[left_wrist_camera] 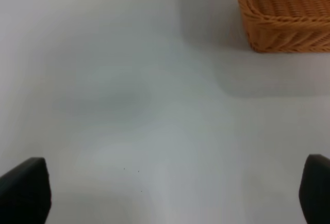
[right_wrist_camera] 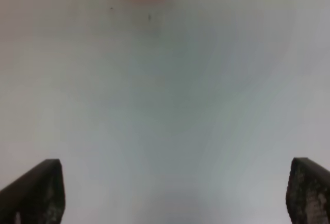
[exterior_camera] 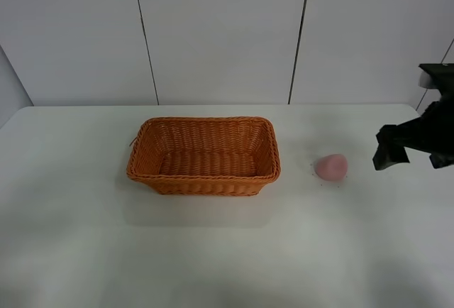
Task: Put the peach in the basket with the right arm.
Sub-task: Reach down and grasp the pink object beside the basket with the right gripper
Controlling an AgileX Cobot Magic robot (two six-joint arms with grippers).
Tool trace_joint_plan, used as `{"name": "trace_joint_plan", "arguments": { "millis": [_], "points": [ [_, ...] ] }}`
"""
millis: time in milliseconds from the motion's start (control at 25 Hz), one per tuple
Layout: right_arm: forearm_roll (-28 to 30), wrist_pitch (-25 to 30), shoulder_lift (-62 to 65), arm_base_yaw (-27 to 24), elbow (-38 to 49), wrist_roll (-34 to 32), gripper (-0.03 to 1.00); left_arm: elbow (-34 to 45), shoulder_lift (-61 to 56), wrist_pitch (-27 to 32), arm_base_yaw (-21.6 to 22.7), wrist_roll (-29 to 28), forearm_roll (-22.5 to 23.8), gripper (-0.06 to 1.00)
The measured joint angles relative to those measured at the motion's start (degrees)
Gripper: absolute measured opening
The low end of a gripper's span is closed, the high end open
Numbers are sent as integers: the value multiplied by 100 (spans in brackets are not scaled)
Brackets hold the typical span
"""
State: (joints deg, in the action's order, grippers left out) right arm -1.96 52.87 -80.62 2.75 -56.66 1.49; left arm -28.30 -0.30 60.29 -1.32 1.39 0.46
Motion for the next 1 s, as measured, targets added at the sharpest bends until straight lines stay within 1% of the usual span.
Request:
{"name": "trace_joint_plan", "arguments": {
  "millis": [280, 480, 680, 840, 1000],
  "points": [
    [0, 89, -2187, 0, -1753, 14, 66, 0, 0, 0, 0, 0, 0, 99],
    [-7, 143, -3178, 133, -2658, 62, 66, 0, 0, 0, 0, 0, 0, 99],
    [11, 177, -3615, 470, -2928, 77, 66, 0, 0, 0, 0, 0, 0, 99],
    [56, 144, -3775, 494, -2940, 34, 66, 0, 0, 0, 0, 0, 0, 99],
    [90, -54, -3938, 494, -2940, -75, 66, 0, 0, 0, 0, 0, 0, 99]
  ]
}}
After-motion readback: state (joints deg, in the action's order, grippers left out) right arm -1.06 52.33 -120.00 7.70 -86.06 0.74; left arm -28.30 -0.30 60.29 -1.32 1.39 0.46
